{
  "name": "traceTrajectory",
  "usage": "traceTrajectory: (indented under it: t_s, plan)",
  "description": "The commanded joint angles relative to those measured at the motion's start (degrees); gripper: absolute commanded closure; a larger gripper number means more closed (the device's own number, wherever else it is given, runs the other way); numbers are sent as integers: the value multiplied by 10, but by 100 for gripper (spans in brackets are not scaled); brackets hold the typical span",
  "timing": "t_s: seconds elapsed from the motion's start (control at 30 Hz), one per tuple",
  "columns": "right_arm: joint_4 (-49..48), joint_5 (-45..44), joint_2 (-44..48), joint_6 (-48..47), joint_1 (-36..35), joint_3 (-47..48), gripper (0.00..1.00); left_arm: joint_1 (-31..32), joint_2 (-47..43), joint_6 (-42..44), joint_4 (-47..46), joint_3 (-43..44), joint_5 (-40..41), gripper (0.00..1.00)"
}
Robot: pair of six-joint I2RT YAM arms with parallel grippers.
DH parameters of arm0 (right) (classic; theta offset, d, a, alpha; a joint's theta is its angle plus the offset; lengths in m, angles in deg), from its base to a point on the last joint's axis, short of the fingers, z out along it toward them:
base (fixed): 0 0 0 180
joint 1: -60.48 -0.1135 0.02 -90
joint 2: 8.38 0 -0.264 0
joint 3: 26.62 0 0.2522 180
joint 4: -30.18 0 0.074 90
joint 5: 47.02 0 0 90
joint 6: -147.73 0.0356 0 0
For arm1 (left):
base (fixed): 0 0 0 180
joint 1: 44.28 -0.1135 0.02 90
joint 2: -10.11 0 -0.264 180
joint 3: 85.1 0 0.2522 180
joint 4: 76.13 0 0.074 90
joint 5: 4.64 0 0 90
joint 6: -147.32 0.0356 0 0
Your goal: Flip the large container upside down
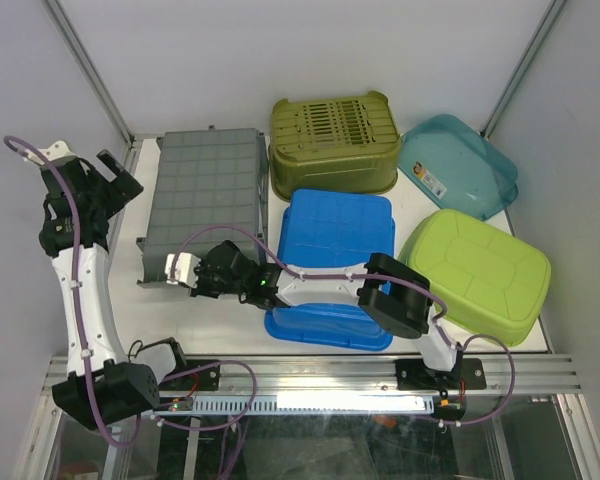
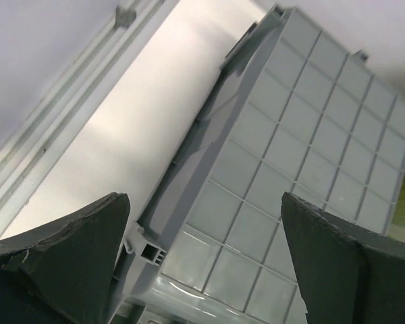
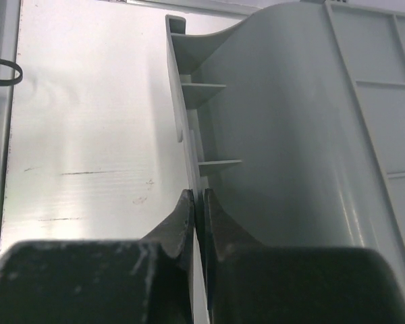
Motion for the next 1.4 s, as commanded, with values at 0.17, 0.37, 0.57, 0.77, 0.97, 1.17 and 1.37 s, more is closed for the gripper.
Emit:
traceTrajectory:
  t_s: [0.17,0.37,0.57,0.77,0.97,1.17,1.37]
  plan:
    - [-36,-23,40,110,6,34,17,3,-48,8,43,109,-39,1]
    - [25,-151,152,158,9,14,1,3,-63,-4,43,133,-104,1]
    - [185,-256,280,335,78,-22,1,11,-88,-18,-23,75,-219,1]
    - [333,-246,409,447,239,-111,1,133,-102,-55,-83,7,-199,1]
    - [402,-341,580,482,347,-238,1,334,-59,-75,-123,-42,-59,1]
    - [495,-508,673,537,356,-287,1,468,21,-52,-133,-18,32,1]
    - [529,-602,717,597,356,-293,1,476,24,-54,-140,-7,104,1]
